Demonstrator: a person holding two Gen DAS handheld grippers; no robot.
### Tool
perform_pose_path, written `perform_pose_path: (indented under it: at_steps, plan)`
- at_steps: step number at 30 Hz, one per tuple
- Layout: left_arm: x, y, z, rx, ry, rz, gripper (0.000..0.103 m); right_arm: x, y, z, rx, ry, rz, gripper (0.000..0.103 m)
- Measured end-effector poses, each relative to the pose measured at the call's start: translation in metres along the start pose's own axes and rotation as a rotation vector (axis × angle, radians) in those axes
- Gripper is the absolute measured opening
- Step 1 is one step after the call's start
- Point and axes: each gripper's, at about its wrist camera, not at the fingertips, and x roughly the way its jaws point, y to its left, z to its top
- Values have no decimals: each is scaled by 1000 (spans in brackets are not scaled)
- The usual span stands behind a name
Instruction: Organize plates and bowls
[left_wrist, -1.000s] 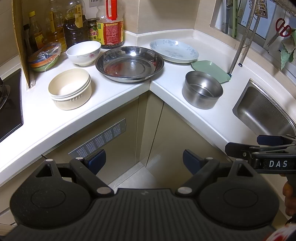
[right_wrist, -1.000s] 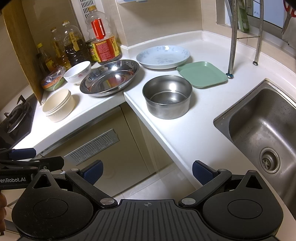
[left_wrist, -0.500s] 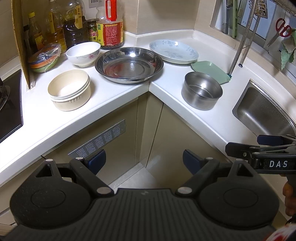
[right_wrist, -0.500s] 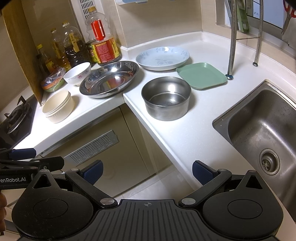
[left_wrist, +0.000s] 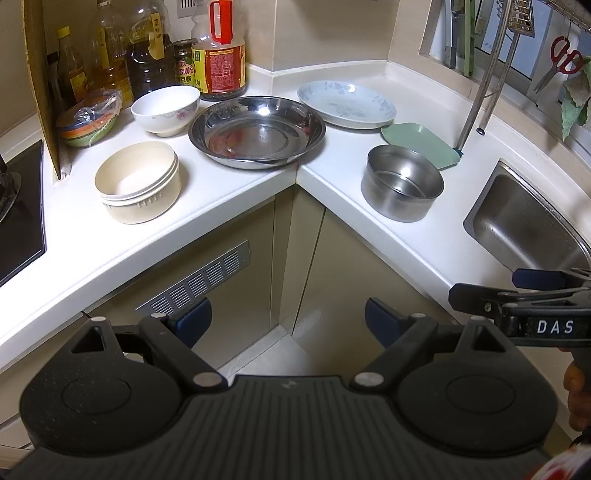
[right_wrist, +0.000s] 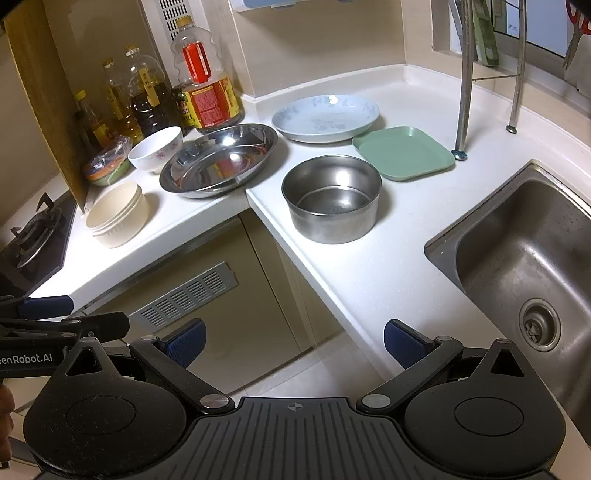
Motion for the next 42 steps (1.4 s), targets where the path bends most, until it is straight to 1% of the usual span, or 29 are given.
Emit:
perform_pose_path:
  at_steps: [7,13,17,20,24,31,32,33,35,39,42]
  plan:
    - [-1,-2,-1,-1,-1,2,89,0,-2,-2,1,-6,9,102]
    - [-2,-12,1,4,-6,9,89,-1,-8,-2,5,-13,13,102]
    - [-3,-19,4,19,-21,11,89,-6,-17,-3,21,-35,15,102]
    - [-3,-18,8,12,-37,16,89,-8,-23,-1,28,-60,17,102]
    - [-2,-11,16,5,-63,46,89,-6,-27,7,30,-89,32,102]
    - [16,16,49,-30,-107,81,88,9,-17,37,-4,-162,72,102]
    - [20,20,55,-26,-115,84,86,13,-15,43,-7,-175,76,101]
    - [24,25,61,-22,-123,86,85,16,-13,50,-10,-188,81,97]
    - [35,34,76,-12,-134,89,85,25,-10,64,-12,-206,90,93]
    - [61,49,108,5,-152,80,84,51,-5,96,-5,-238,98,91]
    - [81,62,133,16,-151,67,81,75,-2,121,5,-232,106,88]
